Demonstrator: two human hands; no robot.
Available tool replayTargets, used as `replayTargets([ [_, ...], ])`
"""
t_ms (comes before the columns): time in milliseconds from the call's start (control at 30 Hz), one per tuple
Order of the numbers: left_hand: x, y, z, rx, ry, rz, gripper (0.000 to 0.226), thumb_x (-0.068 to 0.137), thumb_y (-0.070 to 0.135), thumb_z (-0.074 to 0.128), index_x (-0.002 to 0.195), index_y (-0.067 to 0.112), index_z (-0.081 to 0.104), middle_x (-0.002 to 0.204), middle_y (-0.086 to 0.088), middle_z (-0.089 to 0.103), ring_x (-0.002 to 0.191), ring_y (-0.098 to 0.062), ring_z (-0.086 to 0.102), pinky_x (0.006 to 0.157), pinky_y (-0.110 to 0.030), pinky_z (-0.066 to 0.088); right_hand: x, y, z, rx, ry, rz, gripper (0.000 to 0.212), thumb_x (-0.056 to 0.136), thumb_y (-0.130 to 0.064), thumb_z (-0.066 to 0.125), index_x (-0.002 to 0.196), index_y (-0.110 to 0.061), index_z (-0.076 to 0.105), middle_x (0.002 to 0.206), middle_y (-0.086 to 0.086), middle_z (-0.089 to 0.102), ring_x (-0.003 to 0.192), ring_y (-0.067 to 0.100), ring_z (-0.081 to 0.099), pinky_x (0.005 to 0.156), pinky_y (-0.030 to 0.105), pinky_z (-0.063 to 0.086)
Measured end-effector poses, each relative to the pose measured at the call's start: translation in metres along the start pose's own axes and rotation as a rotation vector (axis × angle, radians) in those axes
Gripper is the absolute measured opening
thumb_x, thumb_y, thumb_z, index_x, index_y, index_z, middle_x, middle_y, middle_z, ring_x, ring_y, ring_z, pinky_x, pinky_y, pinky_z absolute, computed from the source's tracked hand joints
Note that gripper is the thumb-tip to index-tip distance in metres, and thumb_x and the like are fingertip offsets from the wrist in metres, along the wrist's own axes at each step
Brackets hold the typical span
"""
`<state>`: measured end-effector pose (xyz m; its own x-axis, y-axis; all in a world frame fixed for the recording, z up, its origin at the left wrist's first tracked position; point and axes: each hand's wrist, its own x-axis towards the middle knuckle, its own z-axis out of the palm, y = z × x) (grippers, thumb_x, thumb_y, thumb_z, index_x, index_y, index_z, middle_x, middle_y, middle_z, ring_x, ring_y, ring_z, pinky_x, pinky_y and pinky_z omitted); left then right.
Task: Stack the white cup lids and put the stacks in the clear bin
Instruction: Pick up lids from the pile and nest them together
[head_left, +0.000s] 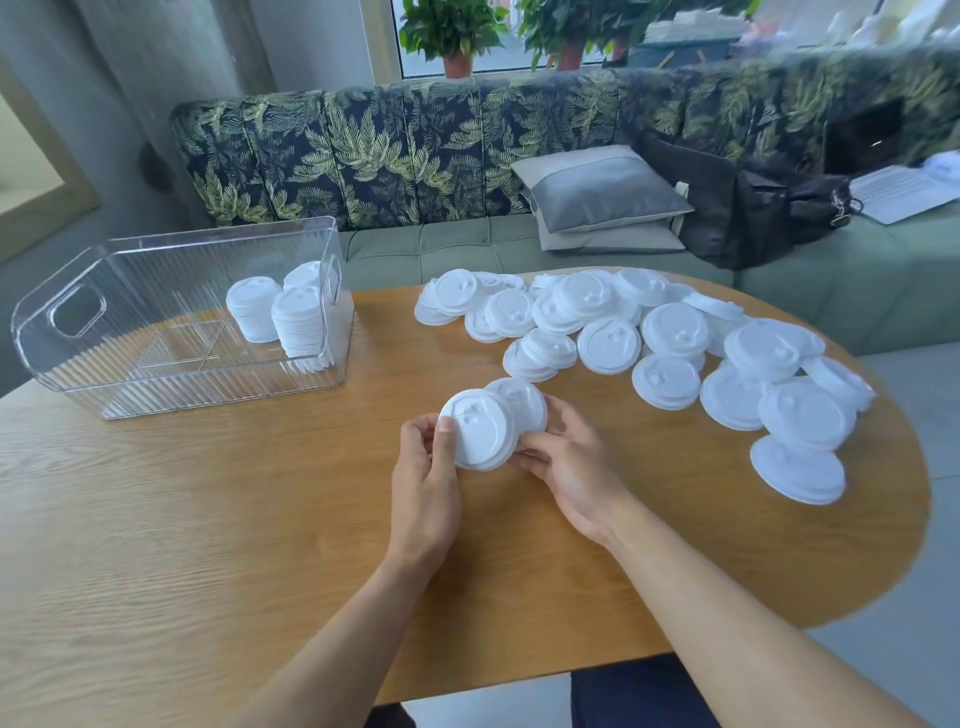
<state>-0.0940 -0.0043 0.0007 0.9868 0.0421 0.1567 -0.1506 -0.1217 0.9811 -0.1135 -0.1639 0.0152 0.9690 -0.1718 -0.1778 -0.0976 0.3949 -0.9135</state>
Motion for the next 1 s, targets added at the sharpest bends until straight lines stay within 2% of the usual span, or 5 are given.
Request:
replayTargets([
  [333,-0.005,0.001,0.001,0.087,-0.014,0.045,0.023,0.107,0.051,0.044,0.106,0.033,0.057,0.103,0.029,0.067,0.095,0.005,0.062,0.076,-0.007,0.042,0.001,0.0,0.004,-0.049,-0.022,0.021,0.036,0.099,-0.002,0.041,0.122,-0.009,0.069,0.112,0.018,0.077,0.096,0.027,0.075,0.074,0.032,0.06],
  [567,-0.005,0.006,0.001,0.127,-0.007,0.048,0.032,0.099,0.066,0.042,0.107,0.038,0.055,0.104,0.033,0.066,0.095,0.006,0.064,0.075,-0.009,0.045,-0.001,0.001,0.009,-0.098,-0.049,0.008,0.042,0.11,-0.031,0.038,0.124,-0.009,0.071,0.115,0.013,0.078,0.109,0.033,0.073,0.088,0.045,0.06],
  [700,-0.006,0.006,0.0,0.126,-0.014,0.064,0.022,0.103,0.059,0.047,0.108,0.04,0.056,0.103,0.032,0.066,0.093,0.005,0.065,0.074,-0.008,0.045,-0.004,0.001,0.013,-0.163,-0.032,-0.036,0.038,0.101,-0.044,0.059,0.12,-0.014,0.074,0.115,0.014,0.077,0.108,0.032,0.073,0.086,0.043,0.061],
  [867,-0.005,0.007,-0.002,0.034,-0.038,0.033,0.012,0.105,0.044,0.056,0.111,0.037,0.063,0.1,0.025,0.073,0.088,0.003,0.068,0.073,-0.008,0.048,-0.007,0.001,0.015,-0.159,-0.037,-0.064,0.03,0.095,-0.038,0.071,0.115,-0.015,0.076,0.11,0.014,0.077,0.101,0.026,0.074,0.086,0.04,0.062],
  [1000,-0.001,0.007,-0.004,-0.06,-0.071,-0.017,0.03,0.104,0.044,0.058,0.109,0.021,0.075,0.096,0.006,0.079,0.086,-0.006,0.07,0.072,-0.016,0.052,-0.01,-0.001,0.015,-0.169,-0.059,-0.065,0.025,0.095,-0.037,0.071,0.111,-0.02,0.079,0.106,0.007,0.08,0.095,0.017,0.075,0.081,0.031,0.059],
])
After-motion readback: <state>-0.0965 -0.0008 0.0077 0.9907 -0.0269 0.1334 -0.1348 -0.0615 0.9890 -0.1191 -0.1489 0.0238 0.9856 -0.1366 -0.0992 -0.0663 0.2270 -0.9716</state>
